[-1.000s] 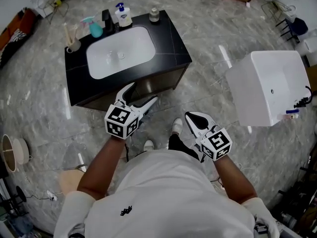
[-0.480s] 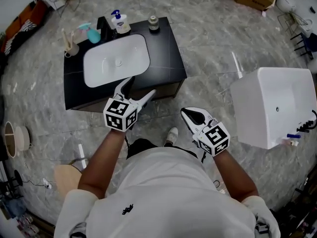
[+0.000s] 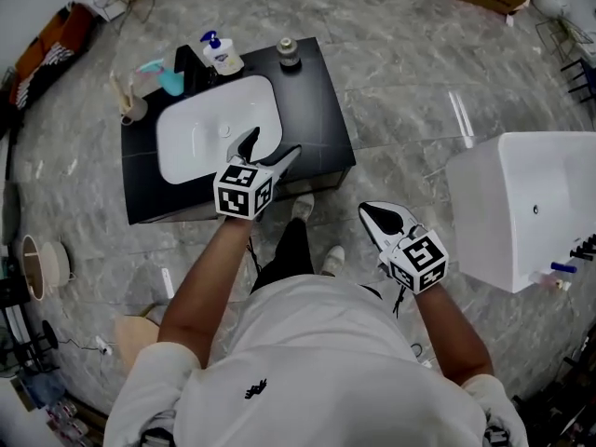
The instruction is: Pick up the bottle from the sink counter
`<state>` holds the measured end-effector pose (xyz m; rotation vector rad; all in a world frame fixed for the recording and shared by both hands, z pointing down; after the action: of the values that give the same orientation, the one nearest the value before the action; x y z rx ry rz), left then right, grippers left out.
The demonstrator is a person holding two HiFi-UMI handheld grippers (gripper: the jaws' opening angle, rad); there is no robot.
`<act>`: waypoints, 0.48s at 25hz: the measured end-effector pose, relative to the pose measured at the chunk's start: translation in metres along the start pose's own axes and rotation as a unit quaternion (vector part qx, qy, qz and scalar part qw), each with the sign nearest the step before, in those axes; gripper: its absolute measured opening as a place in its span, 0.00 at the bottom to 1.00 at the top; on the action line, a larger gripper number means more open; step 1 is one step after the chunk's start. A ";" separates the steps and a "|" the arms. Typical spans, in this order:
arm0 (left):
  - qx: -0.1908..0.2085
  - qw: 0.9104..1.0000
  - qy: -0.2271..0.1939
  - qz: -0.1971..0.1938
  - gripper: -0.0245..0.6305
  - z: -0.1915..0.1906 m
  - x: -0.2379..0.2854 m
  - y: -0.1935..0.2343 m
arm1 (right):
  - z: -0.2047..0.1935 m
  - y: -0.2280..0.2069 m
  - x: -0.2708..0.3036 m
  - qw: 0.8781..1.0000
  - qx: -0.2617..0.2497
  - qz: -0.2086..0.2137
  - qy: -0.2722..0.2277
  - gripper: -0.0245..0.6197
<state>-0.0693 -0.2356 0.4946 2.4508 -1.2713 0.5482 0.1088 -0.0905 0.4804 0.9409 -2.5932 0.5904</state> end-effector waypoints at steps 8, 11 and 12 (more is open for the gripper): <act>0.017 1.000 0.019 0.009 0.66 0.020 0.096 0.075 | 0.030 -0.065 0.034 0.998 0.022 -0.057 0.019 0.06; 0.019 0.999 0.029 0.013 0.66 0.023 0.134 0.105 | 0.041 -0.082 0.051 0.996 0.040 -0.074 0.020 0.06; 0.018 0.999 0.032 0.013 0.66 0.024 0.146 0.114 | 0.044 -0.087 0.056 0.996 0.046 -0.079 0.021 0.06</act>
<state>-0.0819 -0.4123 0.5552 2.4293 -1.2796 0.6570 0.1186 -0.2022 0.4894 1.1381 -2.4433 0.6825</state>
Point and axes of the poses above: the fingertips, and each gripper's own axes: x forward along the fingers, y to its left, z out of its top, the point moved 2 cm from there along -x, backward along the fingers, and after that the axes turned 2 degrees about x, right-handed, at the moved point
